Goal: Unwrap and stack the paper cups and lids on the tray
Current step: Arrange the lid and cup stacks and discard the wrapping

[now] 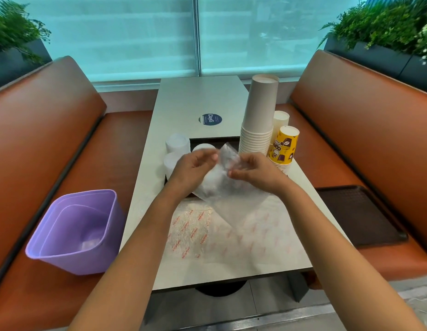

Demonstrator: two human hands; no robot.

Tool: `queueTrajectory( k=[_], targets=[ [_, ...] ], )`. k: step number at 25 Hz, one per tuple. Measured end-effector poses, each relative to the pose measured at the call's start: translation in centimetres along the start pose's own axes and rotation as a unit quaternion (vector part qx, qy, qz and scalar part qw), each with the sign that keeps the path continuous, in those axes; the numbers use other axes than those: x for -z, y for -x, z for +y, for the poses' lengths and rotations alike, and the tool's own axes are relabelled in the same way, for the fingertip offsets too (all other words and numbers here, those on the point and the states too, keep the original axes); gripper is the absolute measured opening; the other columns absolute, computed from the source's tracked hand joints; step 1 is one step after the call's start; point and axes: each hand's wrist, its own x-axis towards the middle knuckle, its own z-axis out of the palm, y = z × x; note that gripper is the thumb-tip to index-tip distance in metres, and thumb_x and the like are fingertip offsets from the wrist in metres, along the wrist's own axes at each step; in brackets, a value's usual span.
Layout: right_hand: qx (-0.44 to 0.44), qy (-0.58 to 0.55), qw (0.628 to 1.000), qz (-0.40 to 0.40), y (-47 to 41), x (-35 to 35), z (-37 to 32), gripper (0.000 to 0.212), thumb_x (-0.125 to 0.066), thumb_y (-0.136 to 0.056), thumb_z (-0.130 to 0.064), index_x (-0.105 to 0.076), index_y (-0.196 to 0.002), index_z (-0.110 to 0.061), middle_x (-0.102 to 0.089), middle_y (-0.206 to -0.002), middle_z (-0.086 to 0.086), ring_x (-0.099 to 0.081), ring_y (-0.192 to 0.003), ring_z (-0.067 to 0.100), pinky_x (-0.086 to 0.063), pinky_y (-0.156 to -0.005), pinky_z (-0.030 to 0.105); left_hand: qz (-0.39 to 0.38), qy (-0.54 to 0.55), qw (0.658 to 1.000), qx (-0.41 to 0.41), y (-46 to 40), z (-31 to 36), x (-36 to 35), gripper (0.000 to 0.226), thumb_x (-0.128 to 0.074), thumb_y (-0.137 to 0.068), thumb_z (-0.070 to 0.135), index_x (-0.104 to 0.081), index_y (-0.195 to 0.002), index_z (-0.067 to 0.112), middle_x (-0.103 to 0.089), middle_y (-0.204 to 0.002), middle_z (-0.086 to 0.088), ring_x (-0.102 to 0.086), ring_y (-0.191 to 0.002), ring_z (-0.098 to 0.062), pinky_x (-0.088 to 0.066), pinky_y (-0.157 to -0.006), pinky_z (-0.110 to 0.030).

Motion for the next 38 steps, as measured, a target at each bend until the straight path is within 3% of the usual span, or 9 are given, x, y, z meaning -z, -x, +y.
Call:
queueTrajectory(
  k=[2, 5, 11, 16, 21, 26, 31, 34, 38],
  targets=[
    [0.003, -0.062, 0.993, 0.097, -0.1, -0.4, 0.8, 0.003, -0.066, -0.086, -0.006, -0.065, -0.084, -0.008, -0.063, -0.074, -0.002, -0.057, -0.054, -0.008, -0.045, -0.053, 0.008, 0.119, 0.082, 0.987, 0.064, 0.4, -0.3, -0.2, 0.059, -0.066, -0.077, 0.05, -0.047, -0.129, 0.03, -0.055, -0.118, 0.006, -0.054, -0.113, -0.017, -0.041, -0.098, -0.031],
    [0.013, -0.097, 0.98, 0.174, -0.2, -0.7, 1.9, 0.014, -0.064, -0.088, -0.01, -0.063, -0.077, -0.018, -0.061, -0.075, -0.003, -0.056, -0.049, -0.006, -0.039, -0.044, 0.006, 0.048, 0.224, 0.95, 0.212, 1.4, -1.8, -1.7, 0.119, -0.07, -0.042, 0.079, -0.034, -0.141, 0.024, -0.054, -0.13, 0.001, -0.055, -0.116, -0.025, -0.039, -0.104, -0.046],
    [-0.02, -0.124, 0.969, 0.211, -0.3, -1.2, 3.1, 0.021, -0.068, -0.083, -0.001, -0.061, -0.071, -0.017, -0.06, -0.069, 0.0, -0.054, -0.052, -0.001, -0.042, -0.049, 0.013, 0.103, 0.283, 0.924, 0.235, 1.2, -2.7, -3.0, 0.007, -0.055, -0.093, 0.013, -0.061, -0.095, 0.013, -0.063, -0.082, 0.0, -0.064, -0.07, -0.009, -0.053, -0.064, -0.021],
    [-0.024, -0.15, 0.96, 0.235, -0.3, -0.8, 3.8, 0.022, -0.068, -0.082, 0.001, -0.061, -0.071, -0.018, -0.061, -0.069, -0.001, -0.056, -0.064, 0.005, -0.046, -0.062, 0.016, 0.044, 0.3, 0.914, 0.269, 1.4, -2.3, -2.5, 0.019, -0.054, -0.093, 0.033, -0.059, -0.1, 0.016, -0.068, -0.092, -0.001, -0.065, -0.079, -0.013, -0.053, -0.066, -0.028],
    [-0.023, -0.147, 0.953, 0.264, -0.1, -0.6, 3.7, 0.02, -0.069, -0.082, -0.003, -0.062, -0.075, -0.02, -0.061, -0.073, -0.002, -0.056, -0.067, 0.006, -0.046, -0.062, 0.016, 0.019, 0.285, 0.923, 0.258, 2.3, -2.2, -2.8, 0.015, -0.047, -0.097, 0.008, -0.063, -0.096, 0.01, -0.07, -0.075, 0.003, -0.064, -0.057, -0.003, -0.051, -0.048, -0.018],
    [-0.107, -0.239, 0.962, 0.074, 0.4, -0.4, 3.7, 0.019, -0.061, -0.089, -0.009, -0.06, -0.105, -0.02, -0.063, -0.103, -0.001, -0.062, -0.086, 0.009, -0.048, -0.066, 0.021, 0.048, 0.273, 0.931, 0.236, 1.9, -1.6, -2.8, 0.022, -0.044, -0.099, 0.008, -0.062, -0.09, 0.016, -0.067, -0.08, 0.003, -0.06, -0.054, -0.005, -0.043, -0.04, -0.014],
    [-0.074, -0.267, 0.947, 0.162, 0.1, -0.7, 4.9, 0.023, -0.059, -0.085, 0.008, -0.065, -0.083, -0.014, -0.067, -0.069, -0.006, -0.059, -0.061, 0.009, -0.046, -0.058, 0.025, 0.046, 0.332, 0.908, 0.253, 1.7, -1.7, -2.2, 0.014, -0.053, -0.093, 0.009, -0.06, -0.098, 0.02, -0.062, -0.096, 0.001, -0.058, -0.077, -0.012, -0.054, -0.056, -0.028],
    [-0.038, -0.288, 0.944, 0.156, 0.4, -0.7, 4.9, 0.019, -0.061, -0.082, 0.009, -0.068, -0.076, -0.008, -0.064, -0.065, -0.002, -0.056, -0.058, 0.012, -0.044, -0.055, 0.027, 0.064, 0.363, 0.891, 0.266, 1.8, -1.8, -2.3, 0.02, -0.051, -0.093, 0.003, -0.056, -0.082, 0.018, -0.06, -0.089, 0.002, -0.063, -0.062, -0.007, -0.048, -0.043, -0.018],
    [-0.004, -0.325, 0.938, 0.119, 0.9, -0.4, 4.6, 0.057, -0.048, -0.079, 0.022, -0.067, -0.045, -0.019, -0.066, -0.074, -0.004, -0.061, -0.071, 0.011, -0.051, -0.058, 0.019, 0.072, 0.407, 0.856, 0.31, 1.9, -1.7, -2.1, 0.015, -0.044, -0.095, 0.022, -0.057, -0.094, 0.013, -0.061, -0.09, -0.005, -0.063, -0.069, -0.018, -0.051, -0.062, -0.032]
  ],
)
